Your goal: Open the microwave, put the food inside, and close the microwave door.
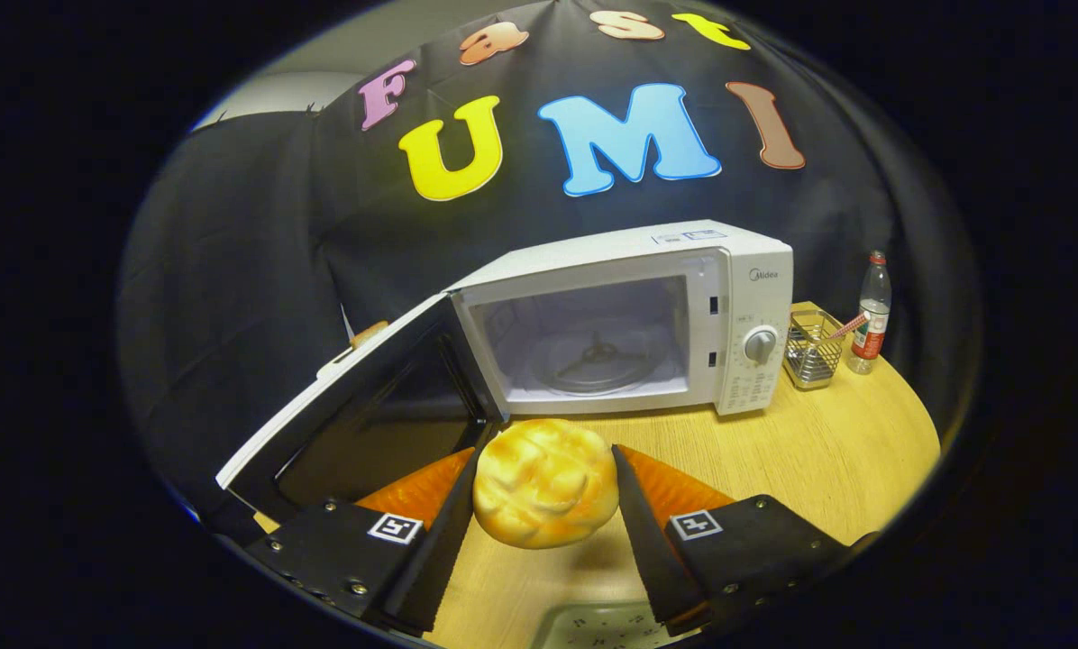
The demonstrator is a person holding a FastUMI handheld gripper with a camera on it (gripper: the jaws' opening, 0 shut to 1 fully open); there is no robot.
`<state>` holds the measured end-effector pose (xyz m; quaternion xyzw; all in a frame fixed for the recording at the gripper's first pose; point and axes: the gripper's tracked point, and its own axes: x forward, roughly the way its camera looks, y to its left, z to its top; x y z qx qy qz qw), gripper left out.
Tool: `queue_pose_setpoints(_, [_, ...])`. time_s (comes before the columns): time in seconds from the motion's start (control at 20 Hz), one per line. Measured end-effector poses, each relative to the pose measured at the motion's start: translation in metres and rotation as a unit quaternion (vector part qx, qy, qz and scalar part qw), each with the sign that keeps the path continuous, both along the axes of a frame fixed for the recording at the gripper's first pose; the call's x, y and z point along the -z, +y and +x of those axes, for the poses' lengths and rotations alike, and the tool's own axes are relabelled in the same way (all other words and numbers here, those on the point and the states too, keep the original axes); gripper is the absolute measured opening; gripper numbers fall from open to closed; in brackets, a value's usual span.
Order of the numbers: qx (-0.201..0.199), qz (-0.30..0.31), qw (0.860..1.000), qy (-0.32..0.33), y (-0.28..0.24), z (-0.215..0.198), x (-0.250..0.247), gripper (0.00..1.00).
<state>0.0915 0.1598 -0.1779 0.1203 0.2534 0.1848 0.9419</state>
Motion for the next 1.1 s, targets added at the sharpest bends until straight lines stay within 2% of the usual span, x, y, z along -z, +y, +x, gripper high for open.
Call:
queue_pose_setpoints(0.4, [0.046,0.086,0.995,-0.015,0.009,0.074,-0.006,0.85])
queue_pose_setpoints(1.1, [0.097,0.142,0.985,-0.012,0.023,0.177,0.046,0.84])
